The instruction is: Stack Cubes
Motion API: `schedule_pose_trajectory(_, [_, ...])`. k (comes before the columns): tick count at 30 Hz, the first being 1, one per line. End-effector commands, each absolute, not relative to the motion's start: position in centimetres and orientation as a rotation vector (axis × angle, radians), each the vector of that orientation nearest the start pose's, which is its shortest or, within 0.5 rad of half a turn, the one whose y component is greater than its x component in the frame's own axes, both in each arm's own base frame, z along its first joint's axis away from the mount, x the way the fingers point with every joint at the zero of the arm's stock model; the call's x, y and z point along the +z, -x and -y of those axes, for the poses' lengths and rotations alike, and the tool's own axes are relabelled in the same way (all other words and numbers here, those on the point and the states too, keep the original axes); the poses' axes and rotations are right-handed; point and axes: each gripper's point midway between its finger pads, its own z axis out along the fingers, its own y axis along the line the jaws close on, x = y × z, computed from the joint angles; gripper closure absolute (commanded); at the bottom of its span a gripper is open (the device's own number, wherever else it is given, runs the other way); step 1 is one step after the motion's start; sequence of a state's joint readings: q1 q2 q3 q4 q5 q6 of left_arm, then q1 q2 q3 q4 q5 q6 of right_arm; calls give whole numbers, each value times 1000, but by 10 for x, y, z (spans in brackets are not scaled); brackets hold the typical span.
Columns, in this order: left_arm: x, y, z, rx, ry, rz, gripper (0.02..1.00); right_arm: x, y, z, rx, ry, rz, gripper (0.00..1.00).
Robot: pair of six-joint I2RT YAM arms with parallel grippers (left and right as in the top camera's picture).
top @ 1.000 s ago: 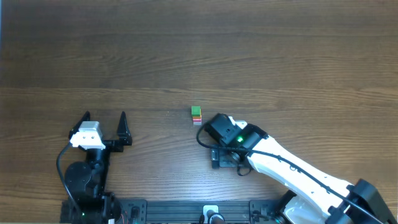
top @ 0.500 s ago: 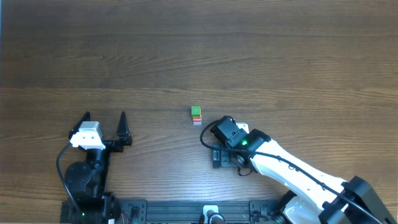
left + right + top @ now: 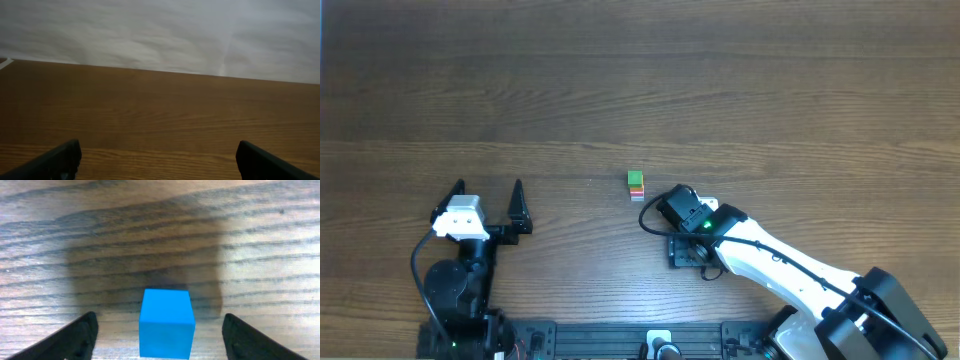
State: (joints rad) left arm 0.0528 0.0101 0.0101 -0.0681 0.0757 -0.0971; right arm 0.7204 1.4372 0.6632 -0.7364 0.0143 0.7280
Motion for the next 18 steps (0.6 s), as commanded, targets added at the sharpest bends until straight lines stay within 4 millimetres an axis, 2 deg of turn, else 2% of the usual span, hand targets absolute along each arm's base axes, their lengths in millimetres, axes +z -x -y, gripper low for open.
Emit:
schedule_pose_trajectory(1, [158,-246,1,-92,52,-1639,23,-4,-166,-136,6,-20,-3083,382])
schedule_pose_trajectory(10, [158,-246,1,-92,52,-1638,18,-4,-168,-134,-11,-25,-3073,588])
schedule_pose_trajectory(18, [158,-246,1,-92,52,-1638,18,-5,-168,-134,-16,-42,-3072,698])
